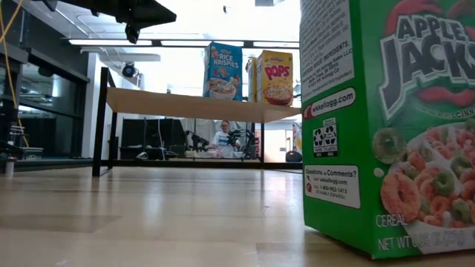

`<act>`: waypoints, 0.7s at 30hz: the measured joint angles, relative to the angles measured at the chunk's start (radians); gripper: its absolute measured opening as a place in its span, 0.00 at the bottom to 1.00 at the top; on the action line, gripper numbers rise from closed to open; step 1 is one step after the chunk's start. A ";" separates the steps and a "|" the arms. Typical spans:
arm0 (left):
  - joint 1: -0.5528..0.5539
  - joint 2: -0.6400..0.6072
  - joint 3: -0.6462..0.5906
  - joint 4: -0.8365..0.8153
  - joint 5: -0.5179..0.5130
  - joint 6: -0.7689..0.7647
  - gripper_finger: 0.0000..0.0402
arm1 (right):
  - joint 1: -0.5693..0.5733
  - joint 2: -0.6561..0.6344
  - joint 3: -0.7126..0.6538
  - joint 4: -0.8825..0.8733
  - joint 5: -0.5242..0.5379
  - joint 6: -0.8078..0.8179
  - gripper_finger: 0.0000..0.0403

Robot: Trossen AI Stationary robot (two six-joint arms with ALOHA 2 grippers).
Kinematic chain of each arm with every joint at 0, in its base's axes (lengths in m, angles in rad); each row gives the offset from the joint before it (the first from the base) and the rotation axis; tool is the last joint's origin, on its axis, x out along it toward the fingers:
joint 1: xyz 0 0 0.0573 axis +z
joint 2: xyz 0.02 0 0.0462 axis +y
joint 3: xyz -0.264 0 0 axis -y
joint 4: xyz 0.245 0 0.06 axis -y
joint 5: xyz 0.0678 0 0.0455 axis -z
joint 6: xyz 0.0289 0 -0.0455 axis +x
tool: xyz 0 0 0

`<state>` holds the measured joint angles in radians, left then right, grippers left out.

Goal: Stack cereal on shelf
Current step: Put the green cereal box on the shelf

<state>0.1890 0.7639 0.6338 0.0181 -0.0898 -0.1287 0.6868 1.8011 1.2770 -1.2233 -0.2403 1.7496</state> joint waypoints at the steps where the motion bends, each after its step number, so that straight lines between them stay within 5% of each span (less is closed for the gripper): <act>1: 0.000 0.000 0.000 0.000 0.000 0.000 0.01 | 0.000 0.000 0.000 0.011 0.005 -0.008 0.59; 14: 0.000 0.000 0.000 0.000 0.000 0.000 0.01 | -0.002 0.000 0.005 0.043 0.016 -0.087 0.58; 21: 0.000 0.000 0.000 0.000 0.000 0.000 0.01 | -0.002 0.000 0.047 0.035 0.067 -0.109 0.44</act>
<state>0.1890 0.7639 0.6337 0.0185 -0.0898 -0.1291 0.6849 1.8011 1.3237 -1.1879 -0.1730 1.6407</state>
